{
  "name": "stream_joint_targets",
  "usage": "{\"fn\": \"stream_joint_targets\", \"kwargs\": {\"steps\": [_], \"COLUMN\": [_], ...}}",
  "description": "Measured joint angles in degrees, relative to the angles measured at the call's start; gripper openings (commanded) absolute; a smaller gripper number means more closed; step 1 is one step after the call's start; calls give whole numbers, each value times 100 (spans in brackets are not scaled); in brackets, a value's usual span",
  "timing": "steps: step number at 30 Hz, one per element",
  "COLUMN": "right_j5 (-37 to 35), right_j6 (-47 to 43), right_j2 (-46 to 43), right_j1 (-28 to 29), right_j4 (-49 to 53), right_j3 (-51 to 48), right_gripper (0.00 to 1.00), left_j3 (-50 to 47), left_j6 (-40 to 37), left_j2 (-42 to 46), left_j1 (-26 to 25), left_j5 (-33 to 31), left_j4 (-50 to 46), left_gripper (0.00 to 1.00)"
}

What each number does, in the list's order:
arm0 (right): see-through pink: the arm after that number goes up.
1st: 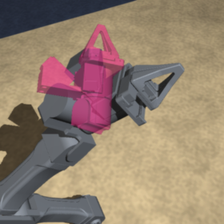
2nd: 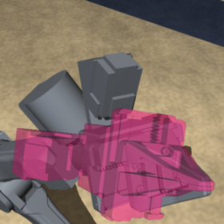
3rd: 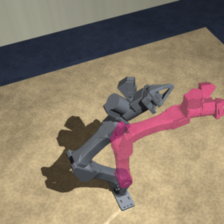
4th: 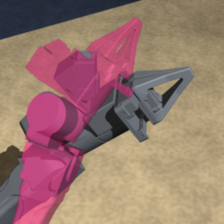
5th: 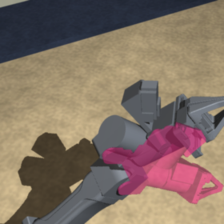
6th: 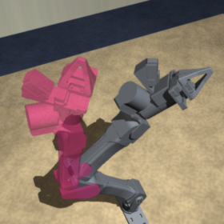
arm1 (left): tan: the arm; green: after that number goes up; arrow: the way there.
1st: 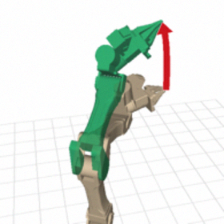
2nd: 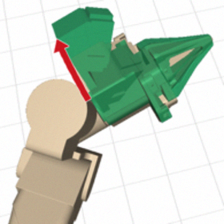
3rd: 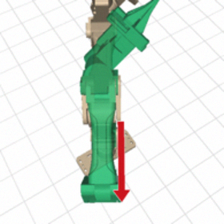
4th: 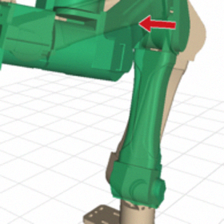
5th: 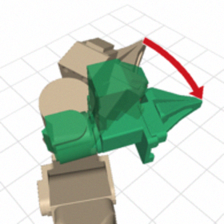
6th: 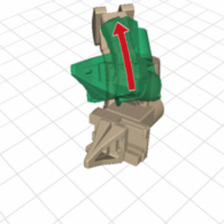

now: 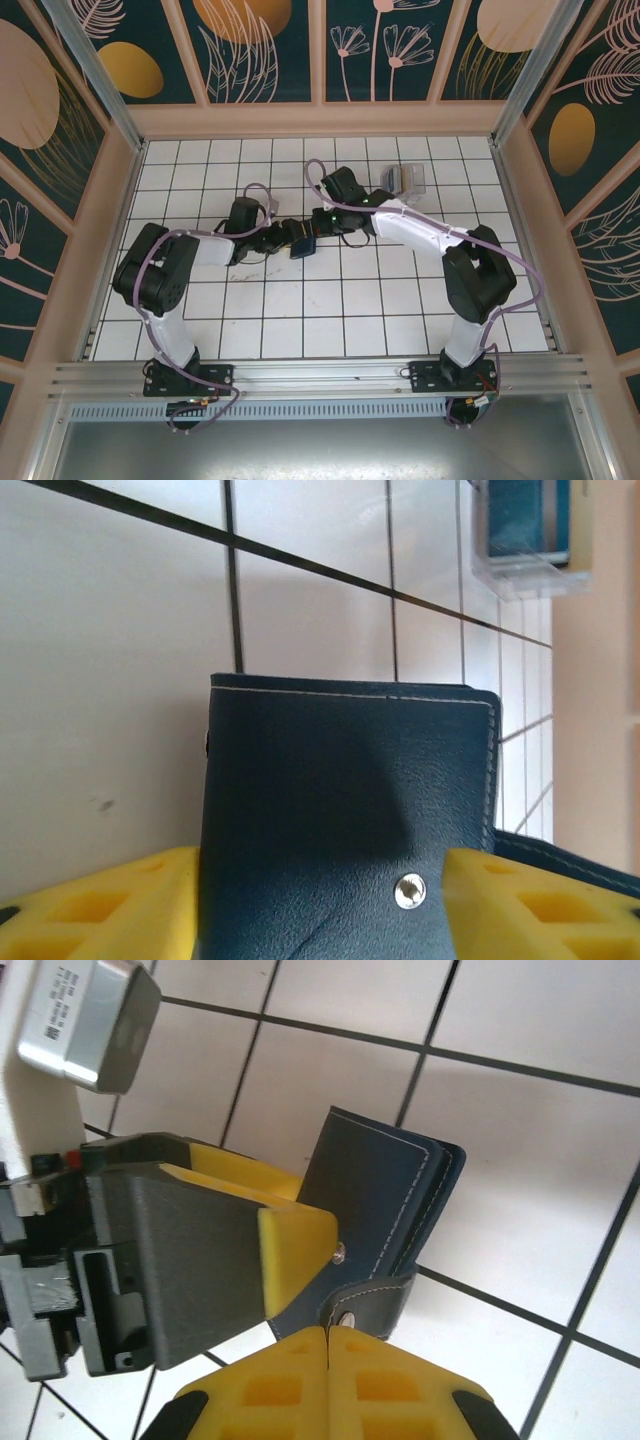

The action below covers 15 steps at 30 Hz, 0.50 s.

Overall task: Put the credit cards into the card holder
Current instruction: Open the card holder at the center of the table.

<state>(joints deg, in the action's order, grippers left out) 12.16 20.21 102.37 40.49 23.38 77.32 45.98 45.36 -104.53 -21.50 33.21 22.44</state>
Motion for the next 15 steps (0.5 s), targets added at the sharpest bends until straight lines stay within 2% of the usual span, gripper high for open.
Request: {"fn": "stream_joint_targets", "kwargs": {"steps": [3, 7, 15], "right_j5": [0, 2, 59], "right_j6": [2, -22, -39], "right_j2": [0, 0, 0], "right_j1": [0, -13, -24], "right_j4": [-2, 151, 232], "right_j3": [33, 114, 208], "right_gripper": [0, 0, 0], "left_j3": [114, 245, 332], "left_j6": [-240, -393, -396], "left_j2": [107, 105, 162], "left_j1": [0, 0, -4], "left_j5": [-190, -354, -531], "left_j4": [-398, -732, -931], "left_gripper": [74, 85, 87]}}
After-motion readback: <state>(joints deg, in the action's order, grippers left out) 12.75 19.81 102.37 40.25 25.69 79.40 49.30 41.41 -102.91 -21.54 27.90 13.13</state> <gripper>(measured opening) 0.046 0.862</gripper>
